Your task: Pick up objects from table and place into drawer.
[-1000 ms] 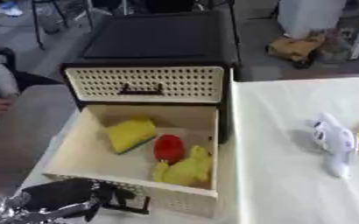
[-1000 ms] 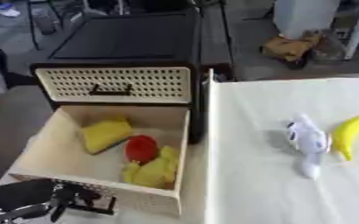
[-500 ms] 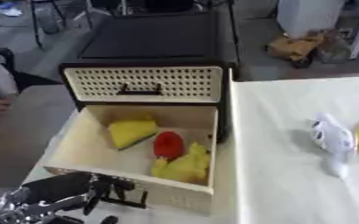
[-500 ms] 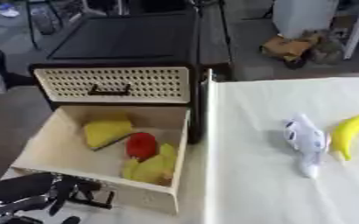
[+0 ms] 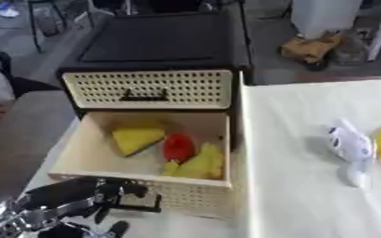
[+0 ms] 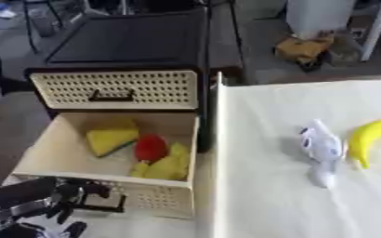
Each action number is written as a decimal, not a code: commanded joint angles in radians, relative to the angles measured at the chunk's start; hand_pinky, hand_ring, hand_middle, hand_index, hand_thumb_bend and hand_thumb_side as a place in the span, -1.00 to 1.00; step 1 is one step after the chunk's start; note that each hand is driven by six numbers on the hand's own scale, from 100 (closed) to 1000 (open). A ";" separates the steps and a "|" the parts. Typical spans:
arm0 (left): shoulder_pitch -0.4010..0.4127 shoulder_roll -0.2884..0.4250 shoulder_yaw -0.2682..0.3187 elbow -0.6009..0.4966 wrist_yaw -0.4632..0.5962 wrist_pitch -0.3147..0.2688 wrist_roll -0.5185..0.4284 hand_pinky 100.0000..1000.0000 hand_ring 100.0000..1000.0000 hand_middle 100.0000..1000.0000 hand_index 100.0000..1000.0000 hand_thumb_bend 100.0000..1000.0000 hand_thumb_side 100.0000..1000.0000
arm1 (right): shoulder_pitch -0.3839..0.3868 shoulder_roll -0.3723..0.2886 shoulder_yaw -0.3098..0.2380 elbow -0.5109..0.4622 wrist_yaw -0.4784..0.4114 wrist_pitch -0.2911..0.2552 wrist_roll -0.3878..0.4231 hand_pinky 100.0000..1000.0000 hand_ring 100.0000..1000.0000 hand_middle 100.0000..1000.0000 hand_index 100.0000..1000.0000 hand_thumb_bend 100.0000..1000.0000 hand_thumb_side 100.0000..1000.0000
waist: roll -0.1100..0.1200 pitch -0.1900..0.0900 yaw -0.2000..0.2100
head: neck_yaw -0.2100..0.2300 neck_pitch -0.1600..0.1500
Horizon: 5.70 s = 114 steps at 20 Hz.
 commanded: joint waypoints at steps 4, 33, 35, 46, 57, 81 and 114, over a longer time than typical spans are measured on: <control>-0.019 0.033 0.027 0.028 -0.033 0.019 0.017 -0.70 -0.43 0.72 1.00 -1.00 0.34 | -0.017 -0.015 -0.007 -0.016 -0.001 0.005 0.006 0.40 0.66 0.10 0.31 -0.54 1.00 | 0.001 -0.013 -0.005 | 0.006 -0.012; -0.048 0.069 0.072 -0.085 -0.018 0.028 -0.061 -0.86 -0.59 0.59 1.00 -1.00 0.35 | -0.026 -0.008 -0.005 -0.016 -0.004 0.016 0.018 0.41 0.67 0.10 0.31 -0.54 1.00 | 0.004 -0.002 -0.005 | 0.011 -0.015; -0.045 0.072 0.067 -0.074 -0.055 0.038 -0.069 -0.86 -0.59 0.59 1.00 -1.00 0.36 | -0.027 -0.008 -0.006 -0.016 -0.004 0.015 0.017 0.41 0.67 0.10 0.31 -0.54 1.00 | 0.004 -0.002 -0.009 | 0.013 -0.015; -0.063 0.058 0.065 0.021 -0.138 0.013 -0.061 -0.76 -0.44 0.72 1.00 -1.00 0.36 | -0.036 -0.003 -0.008 -0.016 -0.002 0.020 0.017 0.42 0.67 0.10 0.31 -0.53 0.99 | 0.010 0.017 -0.025 | 0.015 -0.026; -0.095 0.052 0.073 0.074 -0.103 -0.036 0.037 -0.82 -0.54 0.67 1.00 -1.00 0.35 | -0.047 0.001 -0.006 -0.016 0.003 0.024 0.036 0.42 0.68 0.10 0.31 -0.49 0.99 | 0.012 0.041 -0.039 | 0.022 -0.048; -0.111 0.066 0.130 0.043 0.026 0.095 -0.085 -0.88 -0.60 0.69 1.00 -1.00 0.48 | -0.045 0.004 -0.009 -0.016 0.011 0.037 0.039 0.43 0.69 0.10 0.31 -0.47 0.95 | 0.017 0.055 -0.040 | 0.022 -0.070; -0.149 0.080 0.172 0.141 -0.016 0.070 0.157 -0.88 -0.62 0.66 1.00 -1.00 0.36 | -0.053 0.014 -0.010 -0.016 0.020 0.049 0.072 0.44 0.70 0.10 0.31 -0.40 0.93 | 0.026 0.088 -0.070 | 0.035 -0.102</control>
